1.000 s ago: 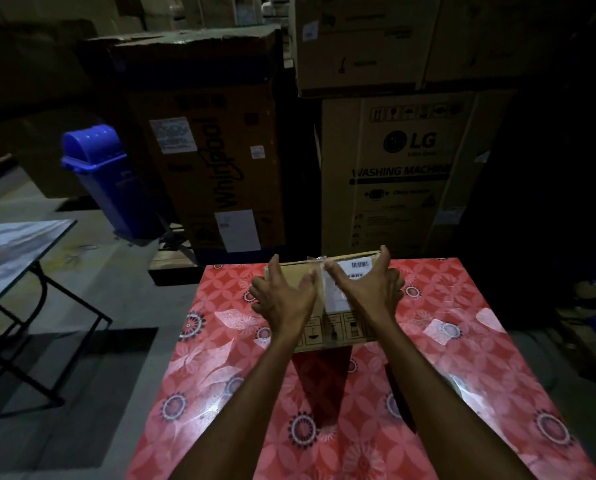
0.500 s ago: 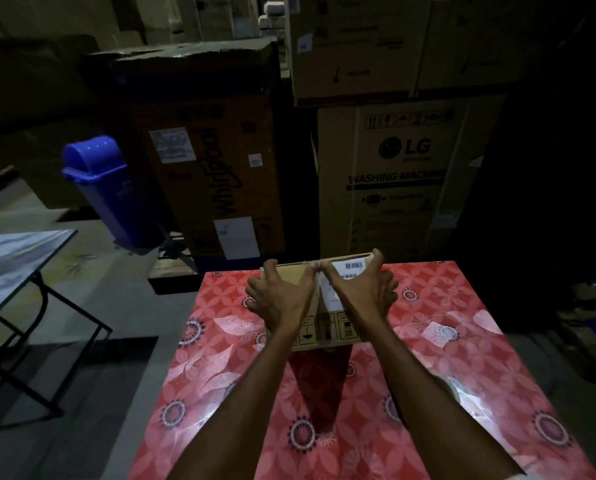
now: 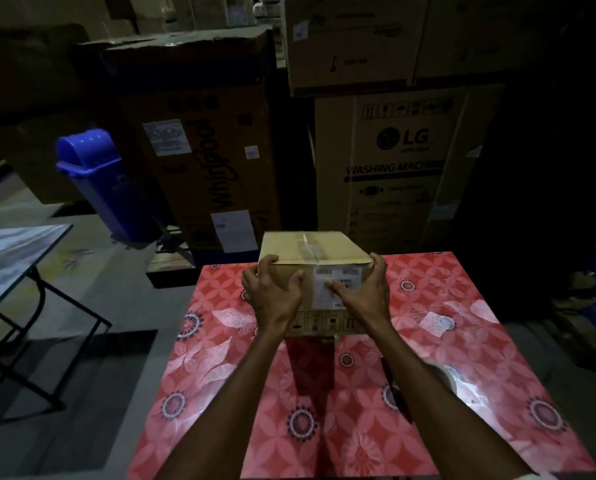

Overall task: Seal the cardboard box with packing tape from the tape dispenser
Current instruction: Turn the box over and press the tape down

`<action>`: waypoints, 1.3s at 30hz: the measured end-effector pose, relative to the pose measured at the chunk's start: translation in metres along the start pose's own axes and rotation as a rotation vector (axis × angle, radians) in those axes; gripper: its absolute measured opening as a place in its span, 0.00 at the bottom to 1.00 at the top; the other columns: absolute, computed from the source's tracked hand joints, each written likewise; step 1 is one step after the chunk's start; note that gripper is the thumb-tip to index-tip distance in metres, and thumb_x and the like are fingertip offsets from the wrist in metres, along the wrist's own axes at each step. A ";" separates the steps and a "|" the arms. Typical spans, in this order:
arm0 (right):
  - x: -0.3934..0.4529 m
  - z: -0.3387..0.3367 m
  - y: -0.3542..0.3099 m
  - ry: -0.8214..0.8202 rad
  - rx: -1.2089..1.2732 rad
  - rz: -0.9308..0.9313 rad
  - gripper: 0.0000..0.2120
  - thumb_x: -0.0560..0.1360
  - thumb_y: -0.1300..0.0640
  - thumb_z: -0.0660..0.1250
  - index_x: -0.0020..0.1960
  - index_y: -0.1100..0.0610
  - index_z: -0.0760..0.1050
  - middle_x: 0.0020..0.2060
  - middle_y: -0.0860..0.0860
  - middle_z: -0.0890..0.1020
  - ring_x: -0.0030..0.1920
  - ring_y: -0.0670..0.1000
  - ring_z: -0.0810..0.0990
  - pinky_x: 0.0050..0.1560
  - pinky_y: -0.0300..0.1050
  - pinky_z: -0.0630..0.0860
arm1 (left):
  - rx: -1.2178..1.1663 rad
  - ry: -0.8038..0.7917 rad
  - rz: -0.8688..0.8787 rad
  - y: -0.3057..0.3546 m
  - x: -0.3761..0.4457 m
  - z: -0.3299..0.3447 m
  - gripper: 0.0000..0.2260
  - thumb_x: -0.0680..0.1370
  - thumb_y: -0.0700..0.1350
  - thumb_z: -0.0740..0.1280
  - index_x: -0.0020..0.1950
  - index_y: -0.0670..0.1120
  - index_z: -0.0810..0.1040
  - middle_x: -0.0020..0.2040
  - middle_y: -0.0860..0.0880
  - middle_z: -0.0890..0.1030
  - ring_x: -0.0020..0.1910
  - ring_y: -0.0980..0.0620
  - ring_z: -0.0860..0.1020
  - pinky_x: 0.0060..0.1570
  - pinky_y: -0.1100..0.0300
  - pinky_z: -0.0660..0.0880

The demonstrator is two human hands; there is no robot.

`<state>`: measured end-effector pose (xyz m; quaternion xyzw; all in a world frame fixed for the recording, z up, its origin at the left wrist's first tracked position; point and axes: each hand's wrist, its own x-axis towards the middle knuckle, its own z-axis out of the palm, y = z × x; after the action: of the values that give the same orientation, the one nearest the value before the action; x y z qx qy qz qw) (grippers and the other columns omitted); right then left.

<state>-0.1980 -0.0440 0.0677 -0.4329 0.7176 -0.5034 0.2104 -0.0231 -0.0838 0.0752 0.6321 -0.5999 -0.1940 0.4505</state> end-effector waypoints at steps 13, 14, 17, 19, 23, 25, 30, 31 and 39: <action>-0.028 0.034 0.086 -0.047 -0.116 0.096 0.45 0.56 0.50 0.87 0.61 0.50 0.61 0.54 0.57 0.83 0.54 0.60 0.84 0.52 0.56 0.82 | 0.011 -0.280 -0.006 -0.094 -0.036 0.011 0.18 0.73 0.35 0.76 0.59 0.42 0.73 0.59 0.48 0.66 0.55 0.49 0.77 0.55 0.59 0.81; -0.032 0.033 0.091 -0.059 -0.142 0.098 0.43 0.58 0.53 0.87 0.61 0.51 0.62 0.53 0.57 0.84 0.54 0.60 0.84 0.52 0.54 0.81 | 0.024 -0.303 0.007 -0.100 -0.041 0.011 0.18 0.74 0.33 0.74 0.59 0.41 0.73 0.59 0.48 0.66 0.56 0.48 0.77 0.56 0.58 0.81; -0.037 0.030 0.100 -0.084 -0.182 0.082 0.39 0.63 0.60 0.84 0.64 0.56 0.63 0.55 0.59 0.84 0.54 0.62 0.83 0.50 0.47 0.78 | 0.048 -0.319 0.028 -0.108 -0.049 0.012 0.16 0.76 0.31 0.71 0.61 0.40 0.72 0.59 0.46 0.66 0.57 0.49 0.76 0.52 0.76 0.76; -0.035 0.030 0.103 -0.099 -0.191 0.068 0.37 0.64 0.62 0.83 0.64 0.57 0.63 0.55 0.60 0.84 0.53 0.62 0.84 0.48 0.46 0.77 | 0.050 -0.323 0.033 -0.109 -0.052 0.013 0.15 0.76 0.31 0.70 0.61 0.39 0.72 0.60 0.43 0.67 0.56 0.49 0.75 0.47 0.84 0.69; -0.036 0.026 0.106 -0.140 -0.198 0.047 0.34 0.68 0.66 0.79 0.65 0.56 0.63 0.54 0.61 0.84 0.54 0.62 0.84 0.49 0.47 0.79 | 0.060 -0.324 0.057 -0.111 -0.051 0.013 0.15 0.77 0.33 0.70 0.62 0.41 0.72 0.61 0.42 0.68 0.56 0.48 0.76 0.43 0.84 0.69; -0.037 0.024 0.110 -0.158 -0.190 0.047 0.33 0.70 0.69 0.76 0.68 0.56 0.63 0.55 0.62 0.84 0.55 0.62 0.84 0.50 0.46 0.79 | 0.073 -0.319 0.056 -0.115 -0.054 0.013 0.18 0.77 0.33 0.69 0.65 0.41 0.72 0.63 0.42 0.68 0.56 0.47 0.76 0.44 0.83 0.70; -0.045 0.013 0.114 -0.222 -0.178 -0.021 0.33 0.76 0.68 0.67 0.76 0.50 0.60 0.60 0.57 0.83 0.57 0.58 0.84 0.51 0.41 0.76 | 0.028 -0.316 0.021 -0.120 -0.078 0.017 0.32 0.77 0.34 0.69 0.78 0.51 0.64 0.71 0.45 0.64 0.65 0.46 0.74 0.59 0.61 0.76; -0.047 0.012 0.115 -0.230 -0.185 -0.037 0.35 0.76 0.66 0.68 0.78 0.48 0.58 0.62 0.56 0.83 0.58 0.57 0.83 0.52 0.42 0.77 | 0.024 -0.310 0.013 -0.120 -0.084 0.018 0.35 0.77 0.35 0.70 0.80 0.53 0.60 0.73 0.46 0.62 0.66 0.47 0.73 0.60 0.58 0.77; -0.076 -0.003 0.138 -0.223 -0.273 -0.146 0.36 0.75 0.57 0.68 0.80 0.50 0.58 0.67 0.59 0.78 0.63 0.62 0.80 0.58 0.55 0.79 | 0.235 -0.164 -0.081 -0.104 -0.127 0.034 0.35 0.75 0.42 0.71 0.80 0.48 0.61 0.73 0.41 0.66 0.67 0.40 0.70 0.59 0.47 0.76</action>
<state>-0.2156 0.0376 -0.0666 -0.5615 0.7181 -0.3641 0.1909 -0.0154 0.0105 -0.0633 0.6860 -0.6274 -0.1915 0.3148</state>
